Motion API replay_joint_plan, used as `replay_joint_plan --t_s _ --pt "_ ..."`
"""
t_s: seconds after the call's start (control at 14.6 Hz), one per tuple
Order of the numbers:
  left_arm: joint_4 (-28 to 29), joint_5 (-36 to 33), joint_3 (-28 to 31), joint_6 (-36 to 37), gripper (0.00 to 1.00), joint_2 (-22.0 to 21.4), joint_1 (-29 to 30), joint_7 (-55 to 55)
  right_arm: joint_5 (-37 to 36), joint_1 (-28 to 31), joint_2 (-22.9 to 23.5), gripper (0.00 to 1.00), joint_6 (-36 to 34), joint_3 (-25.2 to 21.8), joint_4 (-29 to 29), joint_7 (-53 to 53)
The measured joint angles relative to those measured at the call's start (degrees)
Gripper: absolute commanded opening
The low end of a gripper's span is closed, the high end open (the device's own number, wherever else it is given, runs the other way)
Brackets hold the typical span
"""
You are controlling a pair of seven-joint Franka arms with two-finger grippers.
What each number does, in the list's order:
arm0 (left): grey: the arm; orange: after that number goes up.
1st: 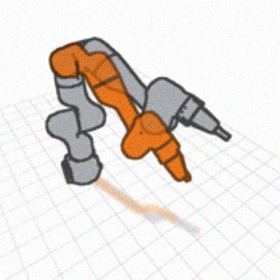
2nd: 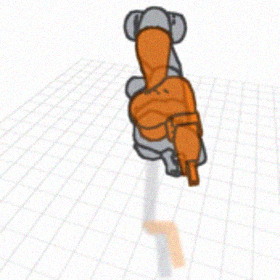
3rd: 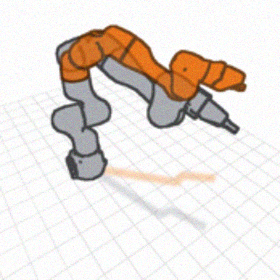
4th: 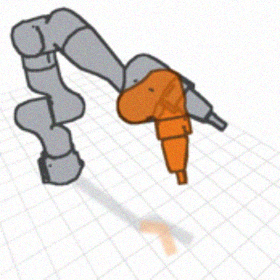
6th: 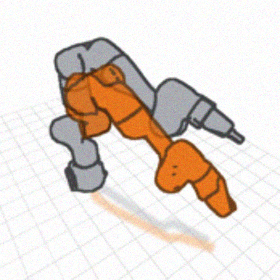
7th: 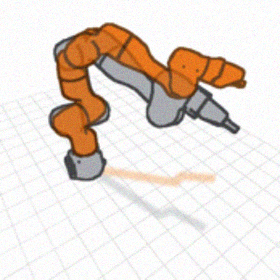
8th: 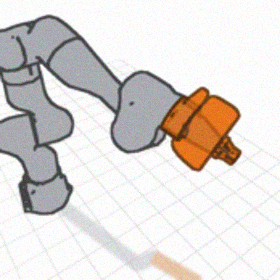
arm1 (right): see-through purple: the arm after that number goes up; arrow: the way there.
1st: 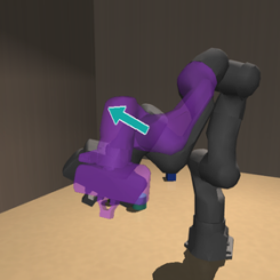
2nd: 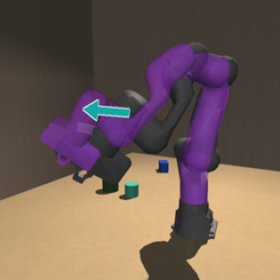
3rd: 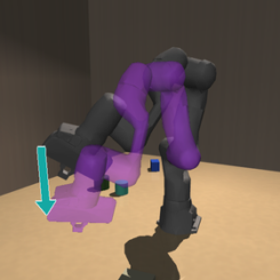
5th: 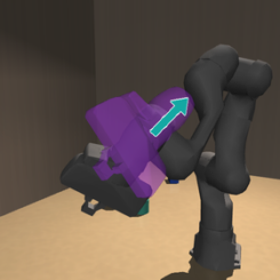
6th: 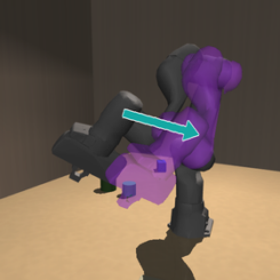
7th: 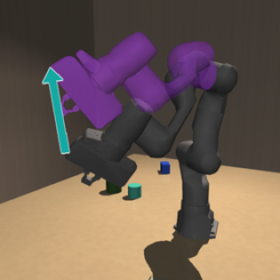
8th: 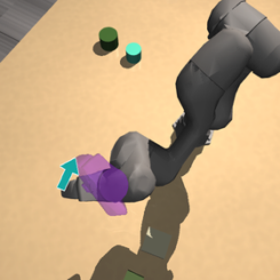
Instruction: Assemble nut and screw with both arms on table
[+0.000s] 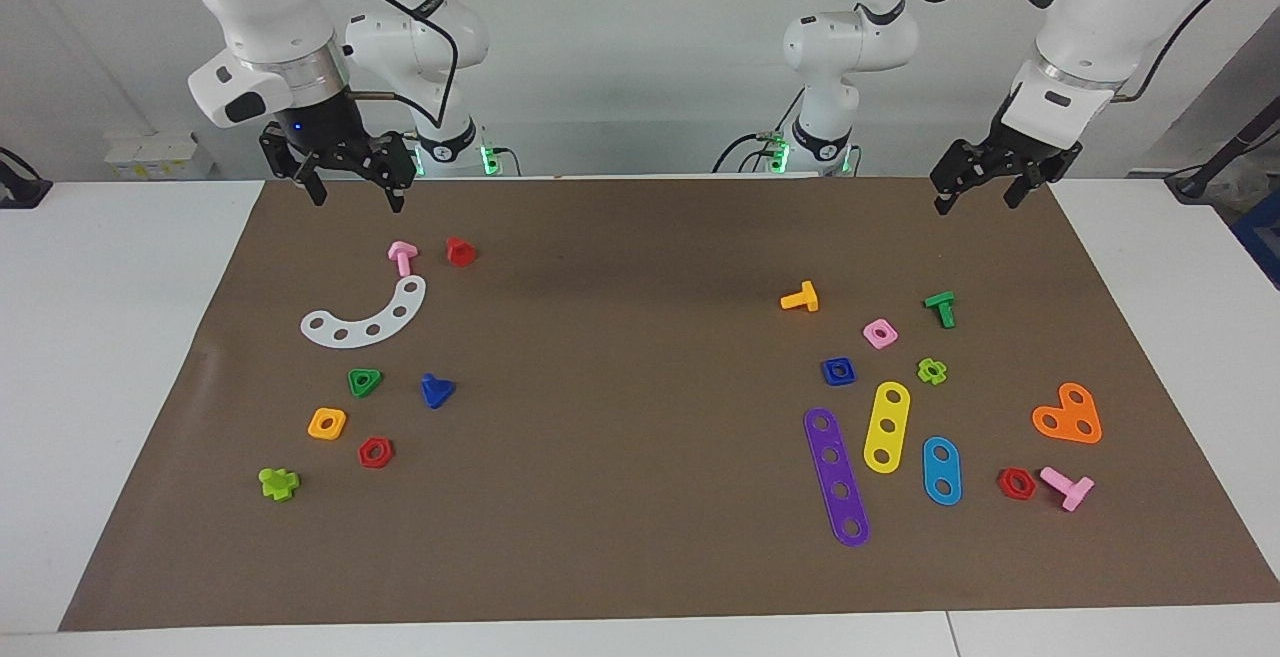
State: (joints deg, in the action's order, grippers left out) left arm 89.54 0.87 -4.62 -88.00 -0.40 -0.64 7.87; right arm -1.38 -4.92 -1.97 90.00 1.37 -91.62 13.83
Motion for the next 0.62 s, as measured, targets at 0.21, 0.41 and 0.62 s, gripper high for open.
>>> replay_joint_plan --t_s 0.21,0.41,0.62 --pt "0.0 0.0 0.0 0.0 1.0 0.0 0.0 0.0 0.0 0.0 0.0 1.0 0.0 0.0 0.0 0.0" --pt "0.0 0.0 0.0 0.0 1.0 0.0 0.0 0.0 0.0 0.0 -0.2 1.0 0.0 0.0 0.0 0.0" --pt "0.0 0.0 0.0 -0.2 1.0 0.0 0.0 0.0 0.0 0.0 -0.5 1.0 -0.1 0.0 -0.1 0.0"
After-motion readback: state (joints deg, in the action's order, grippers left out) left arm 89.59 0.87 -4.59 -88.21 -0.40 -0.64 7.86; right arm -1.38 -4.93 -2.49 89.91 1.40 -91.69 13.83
